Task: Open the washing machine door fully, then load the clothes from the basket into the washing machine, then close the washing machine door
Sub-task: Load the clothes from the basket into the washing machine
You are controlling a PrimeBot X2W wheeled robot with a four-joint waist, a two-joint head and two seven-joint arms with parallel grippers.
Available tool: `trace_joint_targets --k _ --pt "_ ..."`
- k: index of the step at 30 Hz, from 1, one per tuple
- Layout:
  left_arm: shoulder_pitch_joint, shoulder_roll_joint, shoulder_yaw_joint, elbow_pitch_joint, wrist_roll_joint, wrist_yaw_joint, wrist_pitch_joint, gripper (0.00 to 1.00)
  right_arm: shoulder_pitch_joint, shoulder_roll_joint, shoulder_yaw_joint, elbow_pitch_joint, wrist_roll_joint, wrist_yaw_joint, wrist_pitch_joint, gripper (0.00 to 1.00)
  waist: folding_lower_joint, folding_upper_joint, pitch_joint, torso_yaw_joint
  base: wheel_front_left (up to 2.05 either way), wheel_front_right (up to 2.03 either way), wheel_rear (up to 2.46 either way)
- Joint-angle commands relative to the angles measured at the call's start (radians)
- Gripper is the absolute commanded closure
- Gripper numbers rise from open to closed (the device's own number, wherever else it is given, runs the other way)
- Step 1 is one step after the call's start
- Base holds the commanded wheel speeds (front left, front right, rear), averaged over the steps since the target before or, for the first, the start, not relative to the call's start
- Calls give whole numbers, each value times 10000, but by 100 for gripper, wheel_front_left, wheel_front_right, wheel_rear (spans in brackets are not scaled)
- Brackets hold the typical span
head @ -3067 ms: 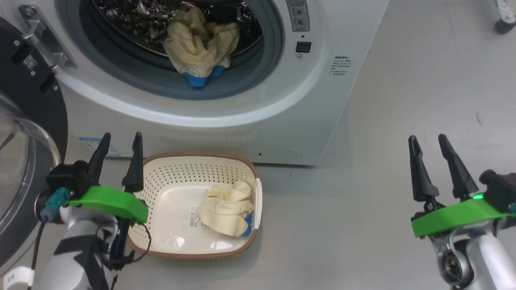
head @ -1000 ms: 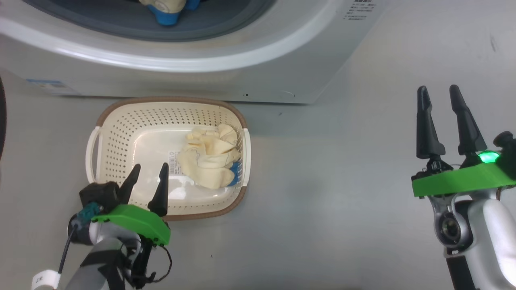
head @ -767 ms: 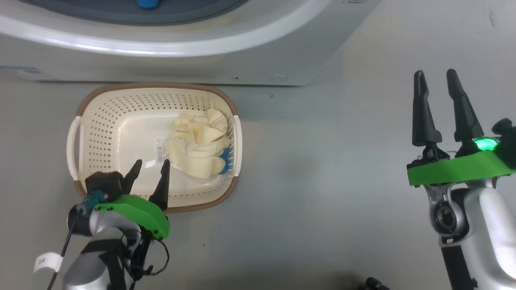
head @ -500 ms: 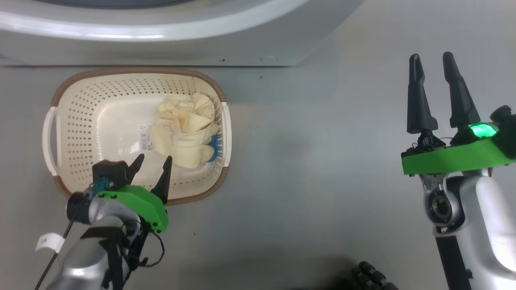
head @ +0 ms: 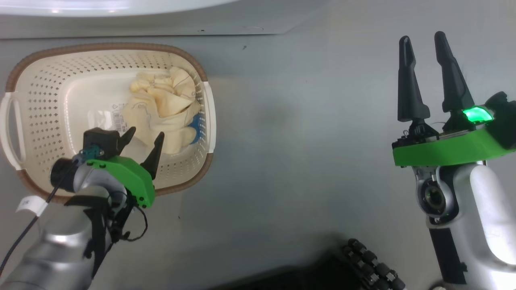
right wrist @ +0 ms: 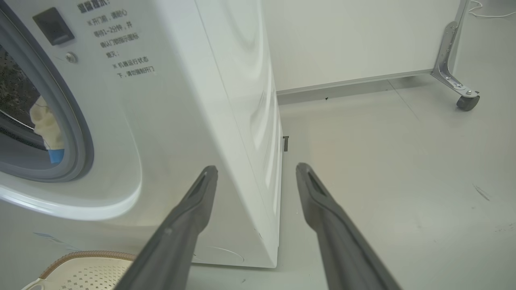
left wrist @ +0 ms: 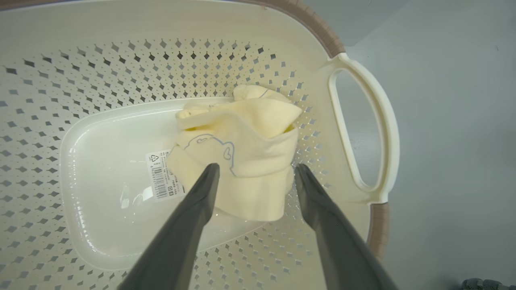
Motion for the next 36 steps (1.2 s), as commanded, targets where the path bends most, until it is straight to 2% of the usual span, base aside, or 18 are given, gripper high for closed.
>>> trace_joint_targets --k 1,20,28,36 --pt "-142 418 31 -41 -144 4 -111 0 41 45 214 -348 -83 17 -65 0 0 0 204 -112 0 0 0" --pt "-1612 1252 -2699 -304 -2272 4 -111 0 -135 86 562 -670 -39 17 -65 0 0 0 1141 -658 0 0 0" --pt "-2139 1359 -3545 -318 -2884 4 -111 0 -45 88 639 -855 -62 17 -65 0 0 0 1403 -771 0 0 0" --pt "-2412 1336 -3987 -101 -3229 4 -111 0 166 88 642 -1055 -256 17 -65 0 0 0 1461 -763 0 0 0"
